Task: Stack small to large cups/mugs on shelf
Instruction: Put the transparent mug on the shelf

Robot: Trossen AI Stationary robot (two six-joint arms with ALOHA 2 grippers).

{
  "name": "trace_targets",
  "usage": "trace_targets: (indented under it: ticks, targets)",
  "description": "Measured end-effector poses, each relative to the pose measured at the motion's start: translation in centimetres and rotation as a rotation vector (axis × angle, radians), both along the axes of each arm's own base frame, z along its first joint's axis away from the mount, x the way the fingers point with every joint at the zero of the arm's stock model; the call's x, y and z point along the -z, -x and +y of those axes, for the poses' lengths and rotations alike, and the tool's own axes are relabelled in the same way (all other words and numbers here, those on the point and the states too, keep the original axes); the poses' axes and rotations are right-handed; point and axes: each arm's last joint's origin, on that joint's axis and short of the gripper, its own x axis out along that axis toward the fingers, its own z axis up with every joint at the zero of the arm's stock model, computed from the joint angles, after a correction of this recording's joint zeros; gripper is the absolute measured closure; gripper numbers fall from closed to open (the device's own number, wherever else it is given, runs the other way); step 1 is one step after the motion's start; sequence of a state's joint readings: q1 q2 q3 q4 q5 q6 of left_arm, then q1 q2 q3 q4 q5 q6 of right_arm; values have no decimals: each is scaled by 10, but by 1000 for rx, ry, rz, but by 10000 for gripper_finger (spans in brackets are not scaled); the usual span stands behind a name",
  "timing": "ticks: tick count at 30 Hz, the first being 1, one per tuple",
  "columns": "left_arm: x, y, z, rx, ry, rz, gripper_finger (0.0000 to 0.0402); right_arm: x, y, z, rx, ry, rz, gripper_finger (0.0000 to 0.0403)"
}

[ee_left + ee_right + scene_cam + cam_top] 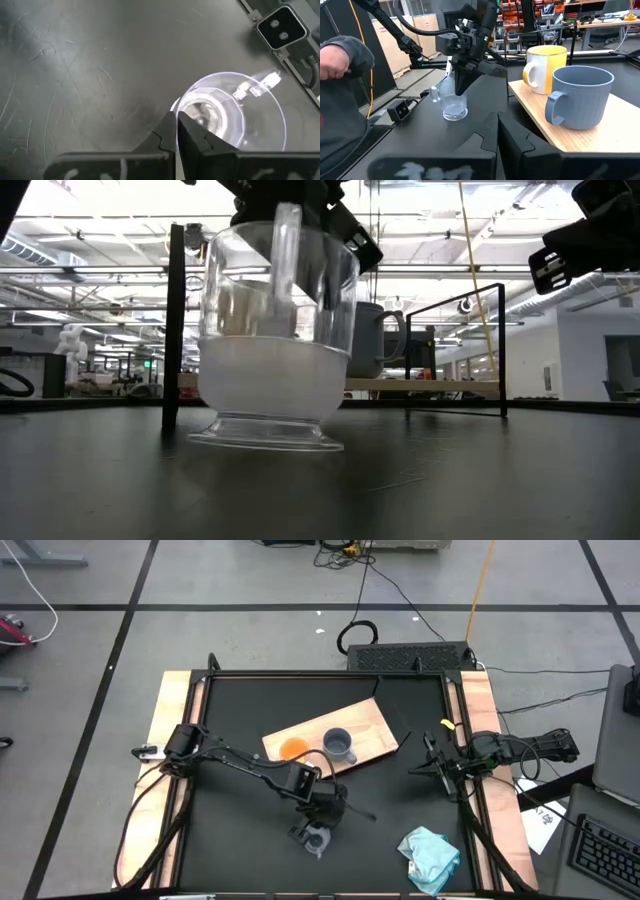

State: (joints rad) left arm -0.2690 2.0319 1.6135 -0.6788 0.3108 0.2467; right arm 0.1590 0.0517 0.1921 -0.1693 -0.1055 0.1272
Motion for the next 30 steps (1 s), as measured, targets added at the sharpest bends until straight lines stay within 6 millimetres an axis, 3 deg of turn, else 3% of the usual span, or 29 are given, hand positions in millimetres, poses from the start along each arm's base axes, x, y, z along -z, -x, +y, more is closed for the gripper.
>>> trace_targets:
  ticks: [16,24,30]
  targets:
    - [-22,-14,1,-96,107,-141,400,0,0,0,0,0,0,403]
    - [-71,-23,1,-57,32,-346,401,0,0,0,1,-9,2,403]
    - [-121,2,16,-135,-76,-468,401,0,0,0,2,-18,5,403]
